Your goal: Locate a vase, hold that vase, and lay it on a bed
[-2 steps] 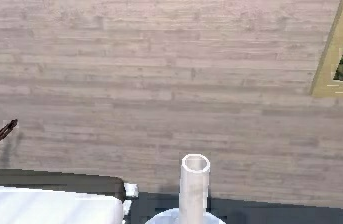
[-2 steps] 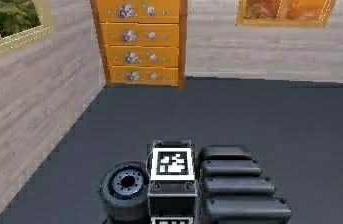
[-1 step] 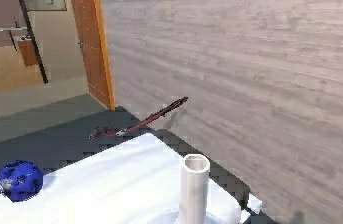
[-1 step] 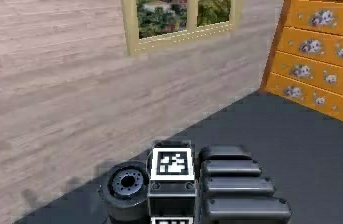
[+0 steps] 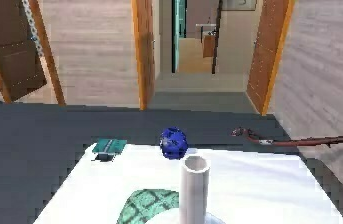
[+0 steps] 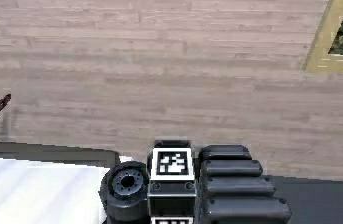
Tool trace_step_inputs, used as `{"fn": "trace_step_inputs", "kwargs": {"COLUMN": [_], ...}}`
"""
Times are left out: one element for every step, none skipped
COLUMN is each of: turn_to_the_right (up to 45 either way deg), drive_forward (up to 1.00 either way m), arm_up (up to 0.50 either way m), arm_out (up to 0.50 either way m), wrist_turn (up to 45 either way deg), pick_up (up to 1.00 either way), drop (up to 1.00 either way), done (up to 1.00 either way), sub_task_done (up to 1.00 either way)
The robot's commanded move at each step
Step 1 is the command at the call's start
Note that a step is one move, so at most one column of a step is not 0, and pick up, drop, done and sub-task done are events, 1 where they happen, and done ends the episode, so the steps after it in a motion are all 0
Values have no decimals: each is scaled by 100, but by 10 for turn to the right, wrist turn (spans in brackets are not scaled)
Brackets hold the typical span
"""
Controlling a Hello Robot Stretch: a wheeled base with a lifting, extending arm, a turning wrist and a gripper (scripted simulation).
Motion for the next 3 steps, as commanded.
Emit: {"fn": "trace_step_inputs", "kwargs": {"turn_to_the_right": [-450, -300, 0], "drive_forward": [0, 0, 0], "arm_up": [0, 0, 0], "arm_out": [0, 0, 48], "wrist_turn": [0, 0, 0], "pick_up": [0, 0, 0], "drop": [0, 0, 0], "done": [0, 0, 0], "sub_task_done": [0, 0, 0]}}
